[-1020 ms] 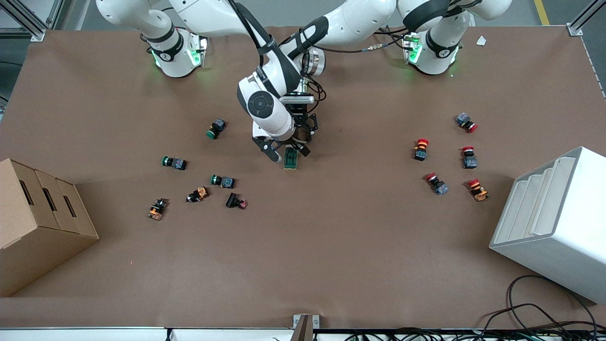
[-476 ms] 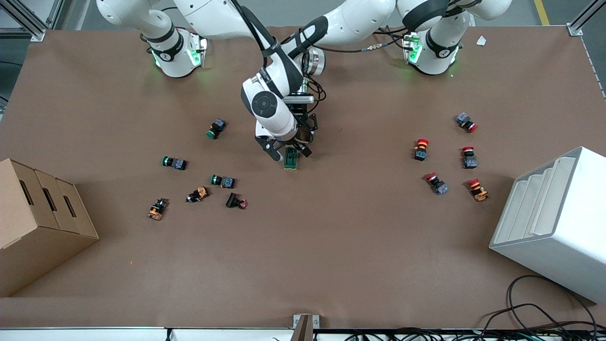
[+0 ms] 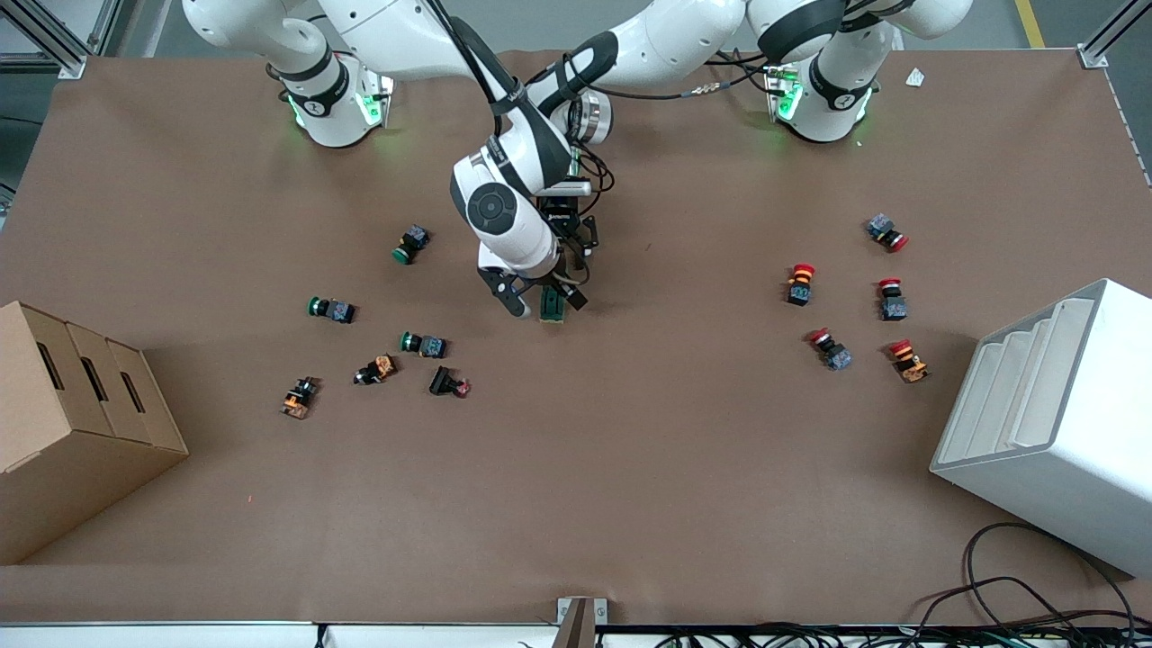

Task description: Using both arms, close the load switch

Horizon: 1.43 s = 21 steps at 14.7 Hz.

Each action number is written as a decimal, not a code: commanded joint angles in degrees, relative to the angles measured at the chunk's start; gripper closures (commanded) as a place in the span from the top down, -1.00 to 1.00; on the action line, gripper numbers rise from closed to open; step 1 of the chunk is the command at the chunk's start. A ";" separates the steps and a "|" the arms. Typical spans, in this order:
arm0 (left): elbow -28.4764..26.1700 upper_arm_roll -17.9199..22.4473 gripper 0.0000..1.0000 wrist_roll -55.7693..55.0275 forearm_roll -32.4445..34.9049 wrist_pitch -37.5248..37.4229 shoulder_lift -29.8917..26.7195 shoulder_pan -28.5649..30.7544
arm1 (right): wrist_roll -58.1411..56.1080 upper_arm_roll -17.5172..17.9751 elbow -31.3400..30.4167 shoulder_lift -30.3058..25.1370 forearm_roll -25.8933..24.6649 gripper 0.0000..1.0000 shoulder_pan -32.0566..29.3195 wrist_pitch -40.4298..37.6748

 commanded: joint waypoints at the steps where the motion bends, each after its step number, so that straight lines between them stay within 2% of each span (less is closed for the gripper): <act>1: 4.18 0.15 1.00 -1.54 1.64 3.66 4.38 -1.10 | -0.57 -0.13 5.00 0.68 0.23 1.00 -3.28 -2.05; 9: 4.36 0.15 1.00 -1.28 1.64 3.66 4.30 -0.83 | 0.66 -0.13 8.61 4.80 0.05 1.00 -3.11 -1.45; 15: 4.71 1.55 1.00 -1.02 1.64 3.92 4.47 -0.66 | 0.66 -0.39 16.51 10.77 -0.21 1.00 -5.30 -1.54; 18: 4.71 1.55 1.00 -1.10 1.56 3.92 4.38 -0.57 | 0.05 -0.39 20.65 12.71 -0.39 1.00 -8.28 -2.33; 19: 4.71 1.55 1.00 -1.10 1.56 3.92 4.38 -0.57 | -0.30 -0.31 21.44 12.63 -0.39 1.00 -10.04 -3.02; 21: 4.71 1.55 1.00 -1.10 1.21 3.92 4.30 -0.57 | -0.30 -0.22 24.86 12.72 0.14 1.00 -13.64 -10.63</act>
